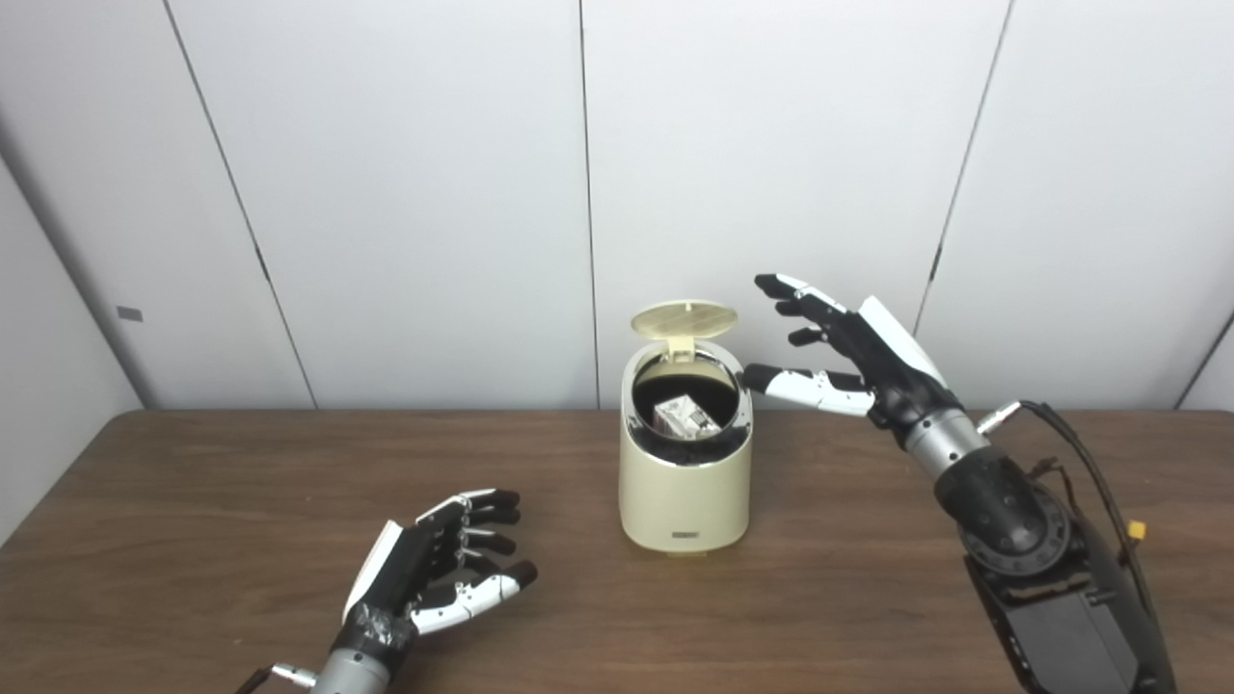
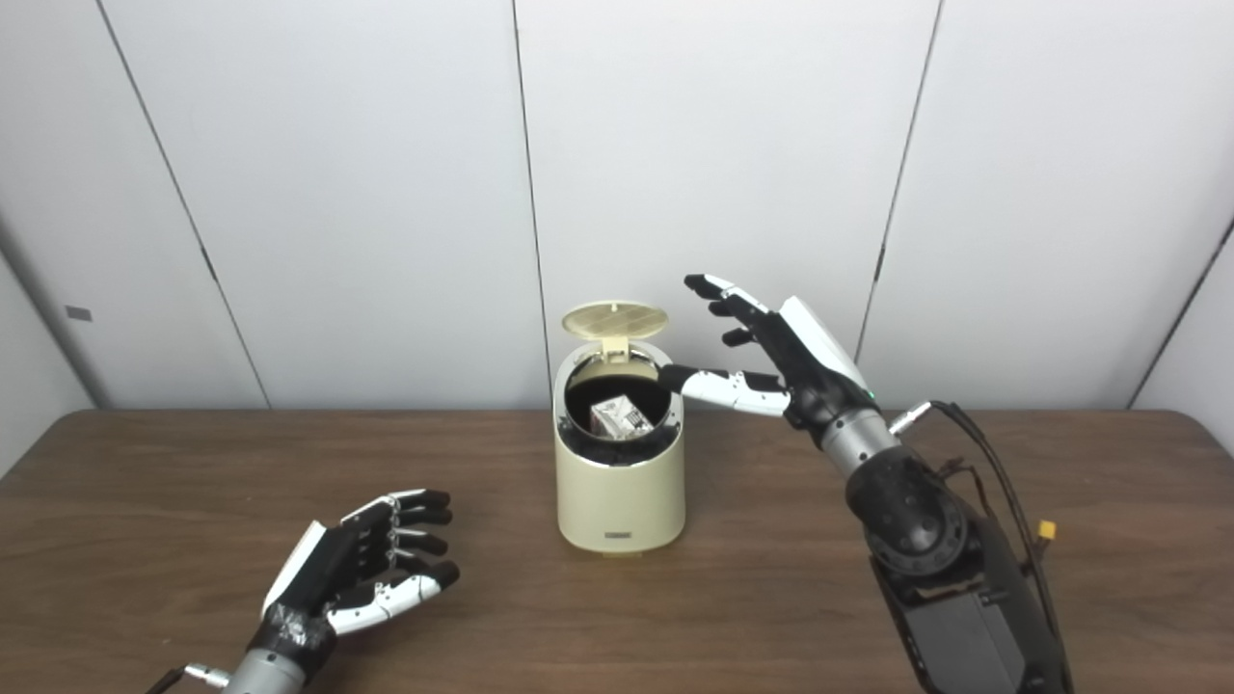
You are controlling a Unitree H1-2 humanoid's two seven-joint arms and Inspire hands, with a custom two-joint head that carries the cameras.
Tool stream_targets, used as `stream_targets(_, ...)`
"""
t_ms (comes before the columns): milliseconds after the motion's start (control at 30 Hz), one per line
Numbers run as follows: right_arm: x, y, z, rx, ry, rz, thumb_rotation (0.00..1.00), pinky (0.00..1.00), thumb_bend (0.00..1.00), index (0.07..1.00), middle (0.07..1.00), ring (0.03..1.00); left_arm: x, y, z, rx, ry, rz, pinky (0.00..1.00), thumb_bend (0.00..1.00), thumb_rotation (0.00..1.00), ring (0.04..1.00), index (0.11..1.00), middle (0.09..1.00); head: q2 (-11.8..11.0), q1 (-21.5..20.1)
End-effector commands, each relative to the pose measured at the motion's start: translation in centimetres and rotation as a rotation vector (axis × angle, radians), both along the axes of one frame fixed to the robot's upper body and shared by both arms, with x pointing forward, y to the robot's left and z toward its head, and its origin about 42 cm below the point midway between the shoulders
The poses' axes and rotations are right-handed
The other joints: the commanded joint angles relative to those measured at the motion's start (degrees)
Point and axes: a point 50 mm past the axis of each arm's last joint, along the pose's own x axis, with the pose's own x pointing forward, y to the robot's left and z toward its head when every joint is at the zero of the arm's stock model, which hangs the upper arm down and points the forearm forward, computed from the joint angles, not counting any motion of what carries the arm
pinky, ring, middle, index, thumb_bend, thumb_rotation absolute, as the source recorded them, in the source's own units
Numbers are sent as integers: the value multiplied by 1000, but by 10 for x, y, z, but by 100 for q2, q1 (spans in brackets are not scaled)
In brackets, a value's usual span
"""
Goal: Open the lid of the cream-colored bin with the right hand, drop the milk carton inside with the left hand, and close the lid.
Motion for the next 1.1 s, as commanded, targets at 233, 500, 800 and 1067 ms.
stream_targets(233,12,22,46,-115,-83,48,804,829,750,890,916,918,6,2,10,8,-55,-21,526,689,216,625,781,738,13,31)
stream_targets(500,6,38,53,-266,-94,87,675,874,784,875,906,964,6,3,10,5,-51,-5,540,694,196,643,774,746,16,103)
stream_targets(800,-3,43,53,-379,-198,150,637,878,862,838,875,999,7,3,9,0,-53,-1,544,705,203,646,776,754,29,111)
stream_targets(1067,-11,43,49,-461,-284,183,645,885,865,829,839,1000,8,3,9,-6,-58,-2,546,700,200,653,775,753,48,133)
